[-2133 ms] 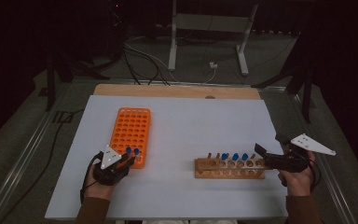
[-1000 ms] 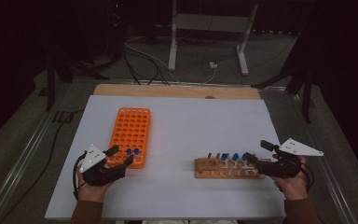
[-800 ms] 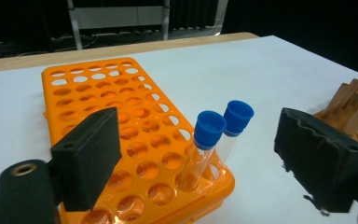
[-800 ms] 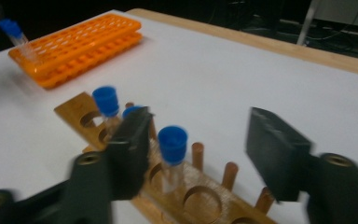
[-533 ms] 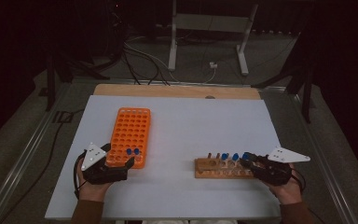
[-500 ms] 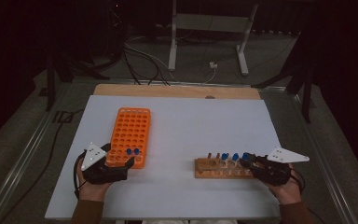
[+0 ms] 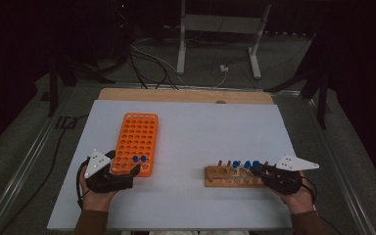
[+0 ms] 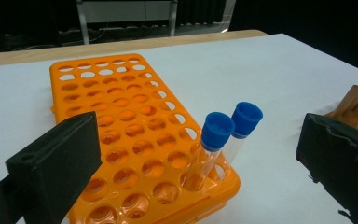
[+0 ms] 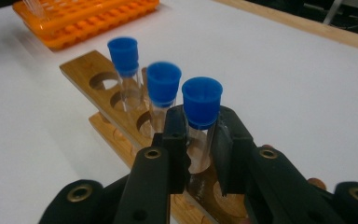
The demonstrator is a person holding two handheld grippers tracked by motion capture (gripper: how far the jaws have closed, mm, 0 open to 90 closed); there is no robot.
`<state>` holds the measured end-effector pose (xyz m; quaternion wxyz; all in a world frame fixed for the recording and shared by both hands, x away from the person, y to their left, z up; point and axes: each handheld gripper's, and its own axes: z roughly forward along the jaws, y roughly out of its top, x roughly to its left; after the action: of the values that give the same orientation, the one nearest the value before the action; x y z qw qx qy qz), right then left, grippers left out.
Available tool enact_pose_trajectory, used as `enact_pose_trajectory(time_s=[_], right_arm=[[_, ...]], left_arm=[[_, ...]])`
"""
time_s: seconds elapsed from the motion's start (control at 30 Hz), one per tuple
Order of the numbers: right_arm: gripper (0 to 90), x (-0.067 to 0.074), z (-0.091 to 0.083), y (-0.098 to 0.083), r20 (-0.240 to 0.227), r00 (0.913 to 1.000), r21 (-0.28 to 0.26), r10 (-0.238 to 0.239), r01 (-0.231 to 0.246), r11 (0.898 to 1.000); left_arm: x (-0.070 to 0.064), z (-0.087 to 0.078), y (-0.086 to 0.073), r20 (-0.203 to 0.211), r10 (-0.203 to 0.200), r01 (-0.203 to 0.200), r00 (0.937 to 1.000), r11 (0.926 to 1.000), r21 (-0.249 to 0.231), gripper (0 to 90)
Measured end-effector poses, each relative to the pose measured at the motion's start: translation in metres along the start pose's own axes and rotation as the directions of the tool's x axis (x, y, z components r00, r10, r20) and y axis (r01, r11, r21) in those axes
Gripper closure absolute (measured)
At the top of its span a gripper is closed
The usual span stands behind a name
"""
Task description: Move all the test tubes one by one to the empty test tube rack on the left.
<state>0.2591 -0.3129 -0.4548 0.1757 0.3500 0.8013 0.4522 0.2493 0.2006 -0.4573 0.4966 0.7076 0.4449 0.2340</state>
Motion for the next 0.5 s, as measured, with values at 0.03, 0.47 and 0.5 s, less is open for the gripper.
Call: enact_pose_trajectory(time_s=[0.03,0.47,0.5], right_arm=[[76.6,0.000,-0.001,0.001,-0.002,1.0000,-0.007,0.002,-0.002,1.000],[76.5,-0.004,-0.024,0.022,-0.023,0.9996,-0.082,0.020,-0.021,0.996],[76.5,-0.004,-0.026,0.025,-0.026,0.9994,-0.090,0.021,-0.023,0.996]], left_arm=[[0.000,0.000,0.001,0.001,0.003,-0.003,1.0000,1.0000,0.000,0.9],[-0.011,-0.002,0.015,0.028,0.032,-0.032,0.9991,0.9994,-0.013,0.9],[-0.012,-0.002,0.017,0.033,0.034,-0.033,0.9989,0.9993,-0.017,0.9]])
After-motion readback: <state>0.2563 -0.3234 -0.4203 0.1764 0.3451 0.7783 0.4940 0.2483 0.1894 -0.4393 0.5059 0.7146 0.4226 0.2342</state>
